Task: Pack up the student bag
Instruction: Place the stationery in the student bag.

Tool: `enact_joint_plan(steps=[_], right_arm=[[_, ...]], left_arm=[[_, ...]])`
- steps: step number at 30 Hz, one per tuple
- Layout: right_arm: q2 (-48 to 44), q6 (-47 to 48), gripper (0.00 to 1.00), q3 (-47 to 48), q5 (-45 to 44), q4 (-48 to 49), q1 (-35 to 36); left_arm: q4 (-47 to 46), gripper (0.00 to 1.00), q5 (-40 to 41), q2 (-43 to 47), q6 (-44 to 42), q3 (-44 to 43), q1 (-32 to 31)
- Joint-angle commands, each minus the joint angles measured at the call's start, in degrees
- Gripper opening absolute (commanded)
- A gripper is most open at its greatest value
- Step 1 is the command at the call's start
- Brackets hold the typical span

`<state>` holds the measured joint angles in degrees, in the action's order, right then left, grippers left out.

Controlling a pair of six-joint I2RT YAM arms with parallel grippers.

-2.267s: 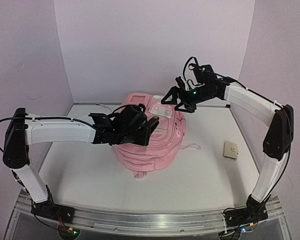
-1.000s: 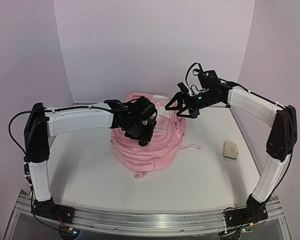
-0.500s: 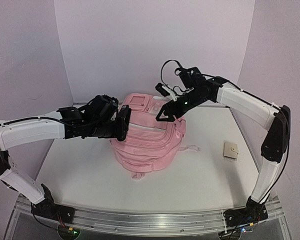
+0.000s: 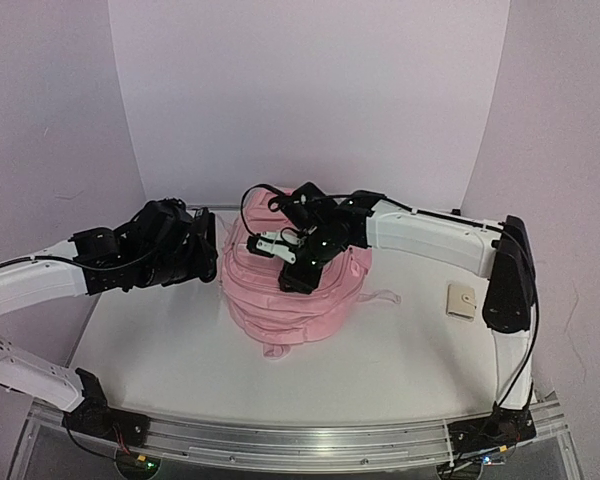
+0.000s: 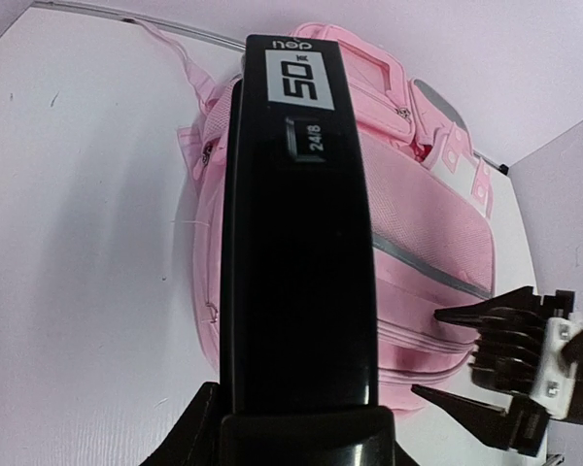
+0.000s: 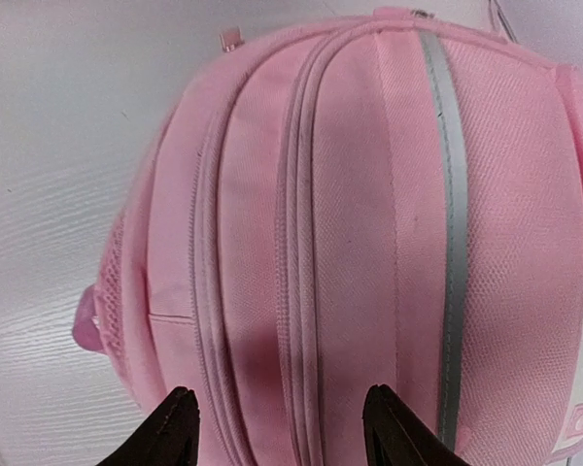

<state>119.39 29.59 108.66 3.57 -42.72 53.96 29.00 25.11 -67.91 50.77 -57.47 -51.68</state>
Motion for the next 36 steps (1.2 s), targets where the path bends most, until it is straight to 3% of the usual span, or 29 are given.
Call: enact_joint_plan(steps=[1,5,11,15,21,26,36], right_arm=[[2.2,2.7,0.56,3.4,-9.9,2.9,0.5],[2.1,2.6,0.44,4.7,-13.8,3.7,0.5],[0.8,3.1,0.41,6.6,-15.0,3.8,0.5],[0.5,4.1,0.32,7.1,-15.8,3.7,0.5],[-1.2,3.5,0.29,7.2,-12.7,3.6,0.4],[-2.8,3.3,0.12,6.2,-9.5,2.4,0.1],[-1.4,0.0,0.24,10.2,-1.3,-3.9,-2.5]], left_arm=[[-2.6,0.0,3.0,3.6,2.1,0.5,0.1],[-2.7,0.0,2.9,4.9,2.6,1.8,0.1],[-3.2,0.0,2.4,5.2,2.5,2.9,0.1],[-3.6,0.0,2.0,5.6,2.6,3.9,0.2],[-4.0,0.0,1.6,6.8,2.7,5.0,0.1],[-4.4,0.0,1.9,6.1,1.8,4.3,0.2],[-5.8,0.0,1.5,4.3,0.3,3.2,0.1]])
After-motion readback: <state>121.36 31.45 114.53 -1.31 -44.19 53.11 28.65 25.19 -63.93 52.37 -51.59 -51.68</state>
